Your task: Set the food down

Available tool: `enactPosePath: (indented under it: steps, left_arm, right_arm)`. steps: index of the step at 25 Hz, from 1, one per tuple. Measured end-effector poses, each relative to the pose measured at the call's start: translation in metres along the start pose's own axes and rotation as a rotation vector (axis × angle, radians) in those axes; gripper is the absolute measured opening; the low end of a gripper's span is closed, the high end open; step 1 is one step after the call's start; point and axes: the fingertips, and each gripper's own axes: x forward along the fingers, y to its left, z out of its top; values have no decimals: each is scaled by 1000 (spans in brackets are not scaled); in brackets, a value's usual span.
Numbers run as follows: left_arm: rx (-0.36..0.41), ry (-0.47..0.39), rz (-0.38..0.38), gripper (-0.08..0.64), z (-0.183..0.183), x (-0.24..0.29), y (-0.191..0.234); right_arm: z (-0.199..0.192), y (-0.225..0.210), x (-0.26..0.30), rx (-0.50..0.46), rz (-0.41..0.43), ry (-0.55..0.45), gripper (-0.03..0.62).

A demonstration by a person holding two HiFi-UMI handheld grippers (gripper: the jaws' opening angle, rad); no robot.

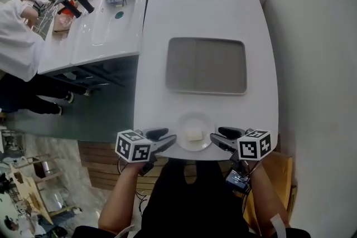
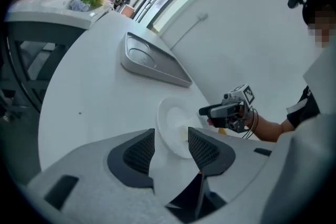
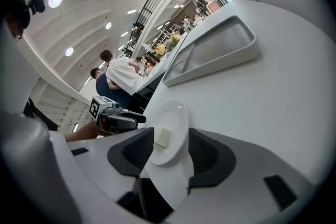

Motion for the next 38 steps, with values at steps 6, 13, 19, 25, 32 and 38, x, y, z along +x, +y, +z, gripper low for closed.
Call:
enactPosePath:
  steps: [6, 13, 19, 25, 32, 38]
  left_arm:
    - [51, 67, 81, 173, -8, 21, 6]
    - [11, 111, 80, 133, -7, 22, 13]
    - [-4, 120, 61, 64, -7, 26, 17]
    - [4, 152, 45, 60, -4, 32, 18]
    - [27, 160, 30, 41, 11, 30, 14]
    - [58, 179, 36, 41, 41, 38, 18]
  right_arm:
    - [-5, -15, 10, -11, -43, 71, 179]
    - [-10, -8, 21, 61, -39, 100, 160]
    - [-8, -11, 26, 120, -45, 92, 148]
    - [-9, -21, 28, 168, -76, 95, 60]
    - [5, -22, 20, 234, -56, 58, 34]
    - [34, -23, 12, 293, -26, 16, 29]
